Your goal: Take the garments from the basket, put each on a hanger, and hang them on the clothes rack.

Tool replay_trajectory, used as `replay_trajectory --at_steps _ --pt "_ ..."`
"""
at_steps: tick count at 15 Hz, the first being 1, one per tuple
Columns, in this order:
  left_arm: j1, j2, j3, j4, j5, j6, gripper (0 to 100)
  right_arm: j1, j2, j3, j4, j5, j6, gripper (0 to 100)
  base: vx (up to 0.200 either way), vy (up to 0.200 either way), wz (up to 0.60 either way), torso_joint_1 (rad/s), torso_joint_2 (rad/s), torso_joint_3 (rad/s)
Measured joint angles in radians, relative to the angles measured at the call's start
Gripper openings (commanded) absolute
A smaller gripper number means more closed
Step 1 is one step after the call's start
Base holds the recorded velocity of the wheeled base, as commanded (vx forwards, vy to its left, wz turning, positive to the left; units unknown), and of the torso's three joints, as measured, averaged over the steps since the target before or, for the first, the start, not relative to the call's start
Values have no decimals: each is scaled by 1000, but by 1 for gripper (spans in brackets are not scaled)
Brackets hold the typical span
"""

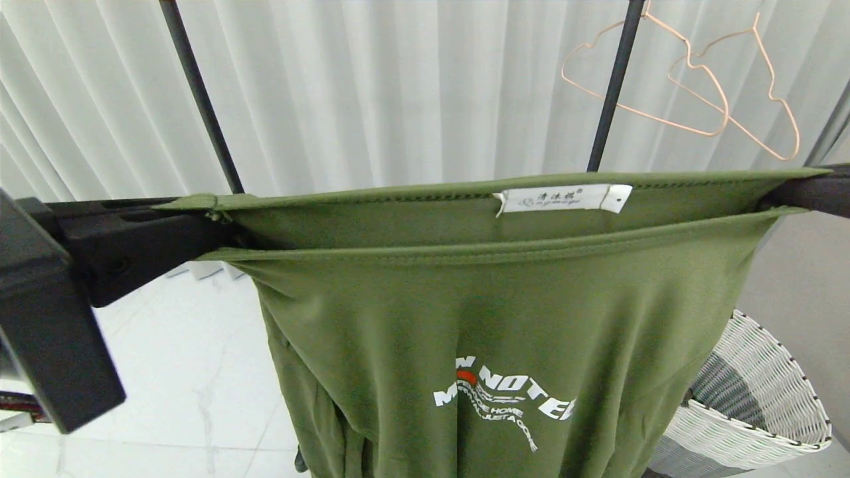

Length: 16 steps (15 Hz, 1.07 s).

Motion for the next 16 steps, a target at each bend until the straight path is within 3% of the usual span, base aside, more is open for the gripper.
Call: replay_trajectory --at_steps 8,13,14,16 --pt "-25 46 -71 -55 3 10 0 42 -22 14 -22 -46 -40 0 0 0 0 0 0 0" --pt "-52 63 -42 -61 7 9 0 45 -31 40 -18 -46 -41 0 0 0 0 0 0 0" --pt "-53 64 -38 -62 7 10 0 45 -34 56 -20 -46 -41 100 0 0 0 0 0 0" --pt "-53 65 -38 -62 18 18 0 46 -38 64 -22 -45 -43 100 0 0 0 0 0 0"
